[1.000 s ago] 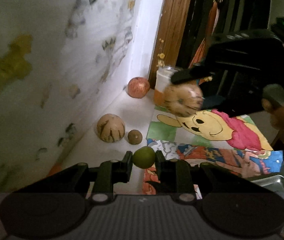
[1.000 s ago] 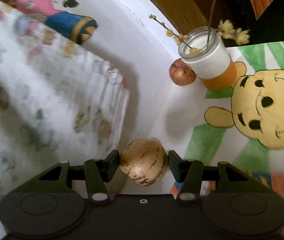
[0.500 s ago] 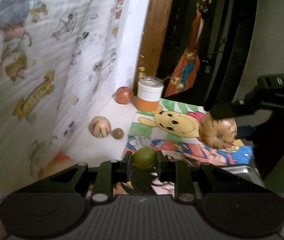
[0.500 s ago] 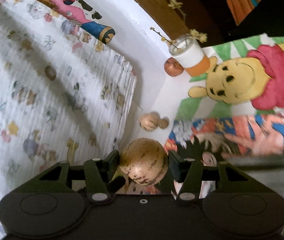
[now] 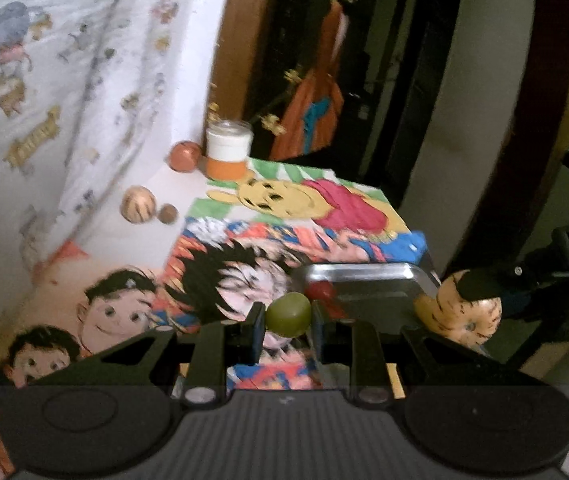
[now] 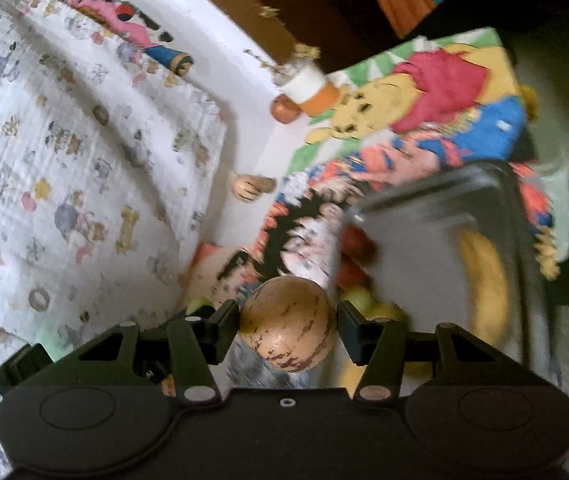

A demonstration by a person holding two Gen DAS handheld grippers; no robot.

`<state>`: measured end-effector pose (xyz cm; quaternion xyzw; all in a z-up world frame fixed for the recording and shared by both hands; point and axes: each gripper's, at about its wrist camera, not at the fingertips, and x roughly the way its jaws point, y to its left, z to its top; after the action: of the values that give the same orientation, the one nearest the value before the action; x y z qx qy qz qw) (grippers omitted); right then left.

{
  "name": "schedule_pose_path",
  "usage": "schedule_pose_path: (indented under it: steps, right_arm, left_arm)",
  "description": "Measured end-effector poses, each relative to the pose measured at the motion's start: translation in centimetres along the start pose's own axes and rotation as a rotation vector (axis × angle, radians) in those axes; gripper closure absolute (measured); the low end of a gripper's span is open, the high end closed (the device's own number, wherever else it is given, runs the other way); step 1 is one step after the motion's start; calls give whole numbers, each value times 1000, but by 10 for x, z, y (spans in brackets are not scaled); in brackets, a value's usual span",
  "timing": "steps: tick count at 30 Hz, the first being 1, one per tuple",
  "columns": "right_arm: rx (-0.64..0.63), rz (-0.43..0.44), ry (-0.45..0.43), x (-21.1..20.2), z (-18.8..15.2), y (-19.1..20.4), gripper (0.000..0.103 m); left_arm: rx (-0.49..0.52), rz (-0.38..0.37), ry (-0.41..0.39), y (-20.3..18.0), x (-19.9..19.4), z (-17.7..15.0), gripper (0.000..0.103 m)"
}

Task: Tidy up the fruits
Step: 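Lift and carry the striped fruit with the right gripper while the left carries the grape toward the tray, then lower the grape into the tray and open the left gripper while the right releases the striped fruit there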

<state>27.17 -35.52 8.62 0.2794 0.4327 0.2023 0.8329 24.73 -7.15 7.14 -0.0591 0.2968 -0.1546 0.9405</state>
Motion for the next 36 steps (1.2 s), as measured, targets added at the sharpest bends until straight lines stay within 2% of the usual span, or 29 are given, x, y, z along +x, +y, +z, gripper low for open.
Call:
schedule_pose_path:
  steps: [8, 14, 24, 36]
  right_arm:
    - [28, -81, -39, -34, -51, -32, 47]
    - [-75, -160, -73, -40, -75, -35, 47]
    - [-160, -212, -84, -31, -88, -38, 47]
    - [-386, -318, -118, -19, -103, -21, 47]
  left_arm:
    - [39, -73, 60, -35, -7, -40, 76]
    - [96, -85, 101, -56, -6, -67, 76]
    - [143, -64, 146, -74, -4, -85, 76]
    - [173, -51, 179, -79, 4, -92, 76]
